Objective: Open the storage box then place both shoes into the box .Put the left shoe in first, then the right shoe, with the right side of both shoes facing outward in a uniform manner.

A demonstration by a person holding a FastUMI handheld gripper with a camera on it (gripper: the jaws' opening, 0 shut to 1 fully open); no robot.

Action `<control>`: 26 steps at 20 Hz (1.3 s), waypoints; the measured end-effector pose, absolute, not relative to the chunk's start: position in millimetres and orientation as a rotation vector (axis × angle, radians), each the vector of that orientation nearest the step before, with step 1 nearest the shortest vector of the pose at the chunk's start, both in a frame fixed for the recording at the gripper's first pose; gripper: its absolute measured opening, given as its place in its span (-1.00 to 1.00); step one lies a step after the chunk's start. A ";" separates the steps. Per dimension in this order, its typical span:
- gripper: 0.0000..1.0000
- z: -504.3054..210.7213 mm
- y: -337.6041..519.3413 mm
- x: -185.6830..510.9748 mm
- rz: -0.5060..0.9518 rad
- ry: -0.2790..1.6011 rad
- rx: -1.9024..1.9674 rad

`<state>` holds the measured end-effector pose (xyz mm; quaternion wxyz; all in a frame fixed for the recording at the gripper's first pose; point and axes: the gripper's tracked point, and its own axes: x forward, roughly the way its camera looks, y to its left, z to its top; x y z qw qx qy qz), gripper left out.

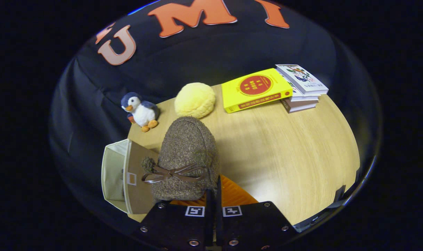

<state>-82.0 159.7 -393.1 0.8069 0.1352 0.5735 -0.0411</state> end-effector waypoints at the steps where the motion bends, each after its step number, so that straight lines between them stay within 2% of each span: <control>1: -0.91 -386.7 182.7 -76.6 -0.064 1.222 0.287; 6: -0.92 -373.4 281.3 -57.0 0.032 1.219 0.283; 13: -0.92 -400.3 387.8 -52.4 0.113 1.290 0.252; 20: -0.91 -452.0 408.6 -66.6 0.018 1.378 0.174; 26: -0.88 -491.4 394.3 -69.8 -0.097 1.406 0.049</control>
